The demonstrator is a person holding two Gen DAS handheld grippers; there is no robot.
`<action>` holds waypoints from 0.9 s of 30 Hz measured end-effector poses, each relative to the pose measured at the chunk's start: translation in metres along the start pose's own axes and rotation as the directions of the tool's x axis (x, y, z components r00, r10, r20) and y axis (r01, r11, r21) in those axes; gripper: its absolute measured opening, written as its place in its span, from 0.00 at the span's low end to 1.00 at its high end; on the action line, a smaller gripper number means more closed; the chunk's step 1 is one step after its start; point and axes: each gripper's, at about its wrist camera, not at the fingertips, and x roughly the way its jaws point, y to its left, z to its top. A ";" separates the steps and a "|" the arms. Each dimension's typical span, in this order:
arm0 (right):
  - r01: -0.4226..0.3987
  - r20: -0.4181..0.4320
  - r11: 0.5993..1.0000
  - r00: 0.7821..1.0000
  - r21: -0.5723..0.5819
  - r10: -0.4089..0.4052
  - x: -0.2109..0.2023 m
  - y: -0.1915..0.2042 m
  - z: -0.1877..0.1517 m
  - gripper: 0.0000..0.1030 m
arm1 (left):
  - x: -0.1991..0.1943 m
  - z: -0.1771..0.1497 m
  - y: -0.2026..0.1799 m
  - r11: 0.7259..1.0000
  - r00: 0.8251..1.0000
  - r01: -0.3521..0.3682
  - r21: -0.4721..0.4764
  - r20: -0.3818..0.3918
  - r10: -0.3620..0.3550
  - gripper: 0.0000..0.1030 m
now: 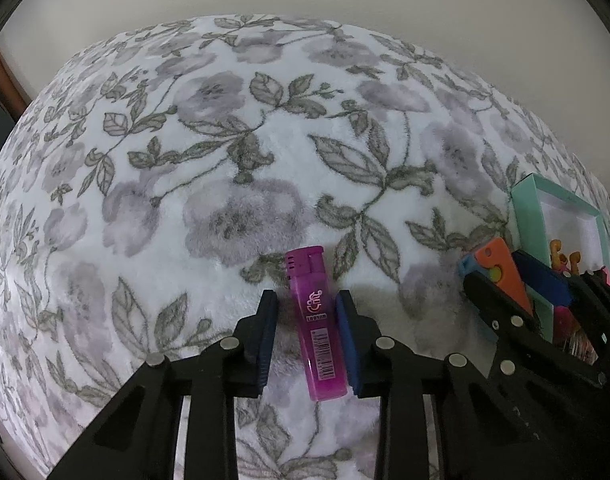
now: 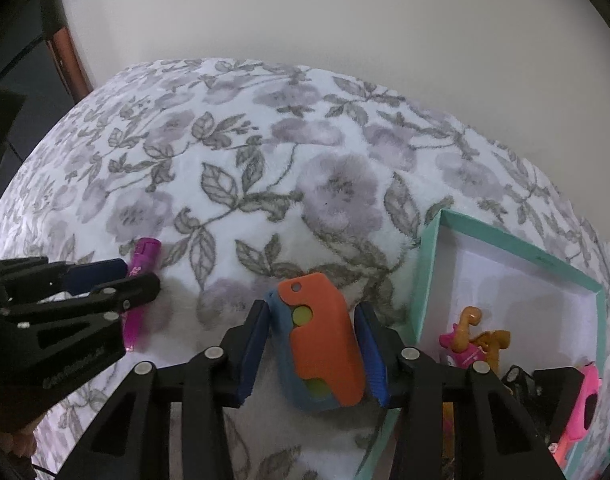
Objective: Organize rigid objects
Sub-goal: 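Grasp the pink lighter with the left tool while the right tool grasps the orange-blue toy, then lift the lighter with the left tool while the right tool carries the orange-blue toy over the tray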
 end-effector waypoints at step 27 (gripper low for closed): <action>0.043 0.038 0.996 0.998 0.079 -0.046 0.001 0.008 -0.021 0.44 | -0.002 -0.004 -0.014 0.998 0.999 -0.050 0.036 0.017 0.049 0.23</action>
